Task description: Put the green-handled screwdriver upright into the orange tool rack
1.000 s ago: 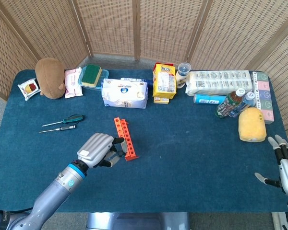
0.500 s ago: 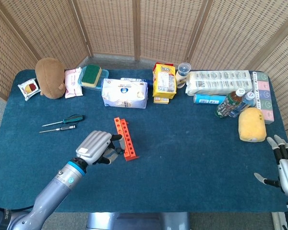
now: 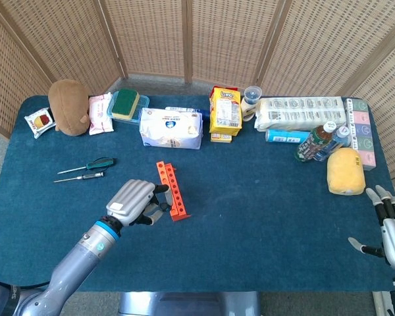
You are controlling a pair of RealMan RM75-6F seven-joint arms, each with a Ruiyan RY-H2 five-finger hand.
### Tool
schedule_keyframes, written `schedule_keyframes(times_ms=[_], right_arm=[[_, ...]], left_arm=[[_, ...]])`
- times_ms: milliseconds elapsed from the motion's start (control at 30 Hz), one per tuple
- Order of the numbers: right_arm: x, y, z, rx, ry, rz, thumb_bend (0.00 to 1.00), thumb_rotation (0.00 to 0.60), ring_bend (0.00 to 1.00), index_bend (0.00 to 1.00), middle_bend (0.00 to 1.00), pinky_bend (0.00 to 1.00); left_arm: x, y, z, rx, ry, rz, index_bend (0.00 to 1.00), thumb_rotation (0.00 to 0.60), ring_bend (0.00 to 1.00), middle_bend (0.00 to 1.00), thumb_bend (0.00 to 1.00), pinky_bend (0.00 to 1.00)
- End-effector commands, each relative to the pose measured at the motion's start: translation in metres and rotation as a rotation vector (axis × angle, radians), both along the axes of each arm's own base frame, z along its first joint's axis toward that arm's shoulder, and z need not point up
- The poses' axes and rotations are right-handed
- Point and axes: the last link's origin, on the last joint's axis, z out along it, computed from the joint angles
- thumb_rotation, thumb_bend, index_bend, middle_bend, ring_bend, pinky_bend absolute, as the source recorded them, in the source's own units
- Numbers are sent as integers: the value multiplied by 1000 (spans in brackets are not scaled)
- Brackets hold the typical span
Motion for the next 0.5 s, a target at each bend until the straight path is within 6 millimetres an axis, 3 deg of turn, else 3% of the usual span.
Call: schedule_keyframes(times_ms=[33,500], right_arm=[[0,0,0,-1,0,-1,21,567,0,0,0,0],[0,0,1,-1,-2,-1,21,566,0,0,0,0]], left_arm=[[0,1,-1,1,2,3,574,600,961,1000,413,953],[-7,9,-18,-20,8,40,573,600,961,1000,412,953]])
